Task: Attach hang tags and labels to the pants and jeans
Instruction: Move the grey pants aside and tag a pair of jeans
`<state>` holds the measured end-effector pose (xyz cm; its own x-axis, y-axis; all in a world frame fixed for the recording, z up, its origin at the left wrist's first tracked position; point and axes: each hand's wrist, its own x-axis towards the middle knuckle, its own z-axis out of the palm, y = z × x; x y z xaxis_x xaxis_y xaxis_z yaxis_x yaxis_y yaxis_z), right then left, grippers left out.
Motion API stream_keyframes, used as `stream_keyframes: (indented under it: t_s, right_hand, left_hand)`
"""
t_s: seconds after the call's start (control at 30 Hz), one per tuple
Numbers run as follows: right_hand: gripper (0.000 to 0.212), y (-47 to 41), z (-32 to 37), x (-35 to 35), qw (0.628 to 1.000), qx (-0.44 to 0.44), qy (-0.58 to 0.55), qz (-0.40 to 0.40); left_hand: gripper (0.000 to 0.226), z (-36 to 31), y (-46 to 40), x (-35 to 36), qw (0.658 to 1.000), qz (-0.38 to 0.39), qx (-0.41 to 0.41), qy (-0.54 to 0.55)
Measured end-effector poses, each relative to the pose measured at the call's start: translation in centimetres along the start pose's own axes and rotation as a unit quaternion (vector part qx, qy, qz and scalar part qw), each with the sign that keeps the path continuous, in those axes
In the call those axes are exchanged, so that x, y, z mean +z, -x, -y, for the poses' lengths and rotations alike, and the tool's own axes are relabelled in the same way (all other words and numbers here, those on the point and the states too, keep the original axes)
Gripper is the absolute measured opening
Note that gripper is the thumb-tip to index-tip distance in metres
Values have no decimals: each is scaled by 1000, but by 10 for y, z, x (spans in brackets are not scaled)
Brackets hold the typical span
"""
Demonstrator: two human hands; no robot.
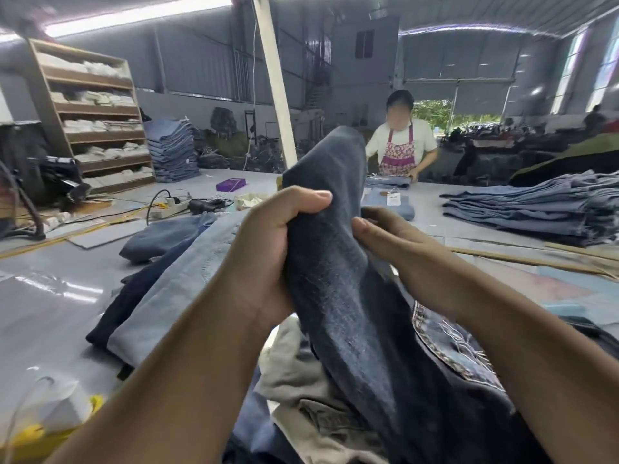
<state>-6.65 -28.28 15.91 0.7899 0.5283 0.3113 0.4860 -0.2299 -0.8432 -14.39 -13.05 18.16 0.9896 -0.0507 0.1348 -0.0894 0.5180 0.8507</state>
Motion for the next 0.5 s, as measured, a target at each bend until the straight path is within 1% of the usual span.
stream_keyframes:
  t_s: [0.03, 0.1, 0.13, 0.2, 0.27, 0.3, 0.33, 0.4, 0.43, 0.5]
  right_hand:
    - [79, -4, -1, -7, 999, 0, -33, 18]
    - [81, -10, -2, -22, 991, -17, -118, 53]
    - [82, -13, -1, -29, 984, -30, -159, 70]
    - [91, -17, 0, -42, 966, -44, -231, 111]
    - [93, -19, -2, -49, 950, -40, -274, 147]
    - [91, -20, -4, -51, 944, -36, -291, 153]
    - [84, -20, -5, -52, 939, -35, -306, 155]
    - [60, -18, -10, -53, 929, -37, -334, 156]
    - [51, -16, -11, -54, 927, -31, -346, 139]
    - [45, -13, -17, -58, 935, -12, -349, 55]
  left_hand:
    - [58, 0, -2, 5, 1000, 14, -9, 24]
    - [74, 2, -6, 16, 996, 49, -13, 69]
    - [78, 2, -8, 21, 994, 66, -13, 80]
    - [75, 4, -14, 32, 992, 90, -15, 91]
    - [74, 7, -21, 40, 988, 110, -27, 106]
    - [73, 9, -24, 43, 984, 128, -36, 118]
    - [72, 11, -28, 44, 981, 140, -41, 127]
    - [68, 16, -33, 47, 981, 143, -42, 126]
    - [63, 17, -36, 48, 984, 133, -33, 112]
    - [46, 17, -39, 43, 995, 81, 0, 64]
